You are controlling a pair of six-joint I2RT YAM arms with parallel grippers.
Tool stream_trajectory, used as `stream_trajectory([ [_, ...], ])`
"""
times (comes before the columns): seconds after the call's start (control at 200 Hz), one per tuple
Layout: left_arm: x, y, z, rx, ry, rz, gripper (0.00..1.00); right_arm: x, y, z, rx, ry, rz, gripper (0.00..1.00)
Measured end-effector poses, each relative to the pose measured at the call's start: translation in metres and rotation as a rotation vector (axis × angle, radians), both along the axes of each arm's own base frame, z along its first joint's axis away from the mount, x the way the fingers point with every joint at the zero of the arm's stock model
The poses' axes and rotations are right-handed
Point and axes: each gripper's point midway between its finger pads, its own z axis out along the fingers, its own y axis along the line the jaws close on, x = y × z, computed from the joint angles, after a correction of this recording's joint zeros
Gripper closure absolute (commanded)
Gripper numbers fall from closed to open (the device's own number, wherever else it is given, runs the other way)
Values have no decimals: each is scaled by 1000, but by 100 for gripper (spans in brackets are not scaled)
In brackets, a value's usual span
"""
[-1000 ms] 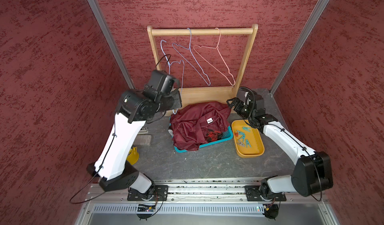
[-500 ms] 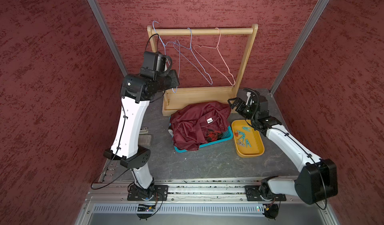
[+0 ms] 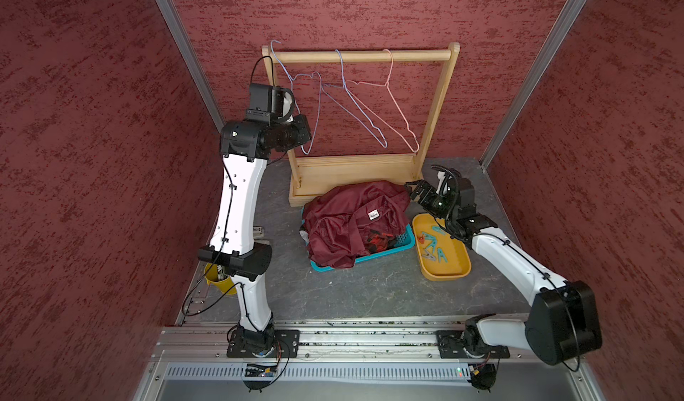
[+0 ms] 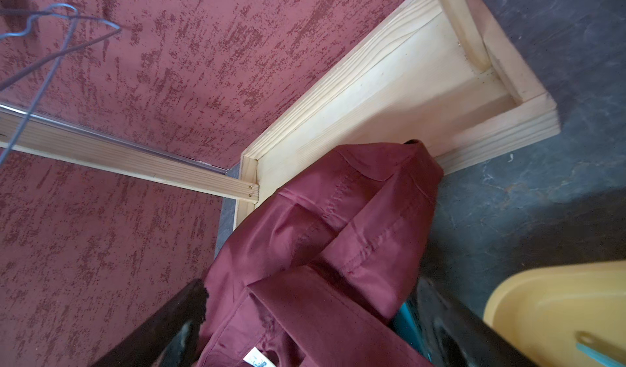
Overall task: Remove the clothespins securing long-sleeve shirts to the hanger
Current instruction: Place the hanger on the clothesline.
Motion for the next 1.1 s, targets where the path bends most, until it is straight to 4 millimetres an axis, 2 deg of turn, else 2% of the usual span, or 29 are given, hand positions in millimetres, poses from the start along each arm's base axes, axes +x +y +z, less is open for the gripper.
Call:
stream_trajectory([
  [0.205, 8, 7, -15, 7, 43, 12, 100, 1, 2, 4, 9, -15, 11, 1],
  [0.366, 8, 9, -17, 10, 50, 13, 100, 2, 3, 2, 9, -15, 12, 1],
  [0.521, 8, 9, -27, 18, 79, 14, 79, 4, 3, -3, 6, -3, 12, 1],
  [0.651, 3, 11, -36, 36, 111, 11, 30, 8, 1, -10, 1, 19, 6, 1],
  [0.761, -13, 14, -28, 30, 104, 16, 1, 19, -1, -16, 2, 44, -3, 1],
  [0.872, -41, 18, -6, 18, 57, 10, 0, 32, -6, -31, 12, 87, -20, 1],
  [1.012, -79, 25, 24, 6, -15, 7, 1, 50, -7, -64, 18, 171, -26, 7],
  [1.102, -103, 31, 28, 0, -25, 9, 1, 54, -3, -85, 39, 223, -17, 13],
])
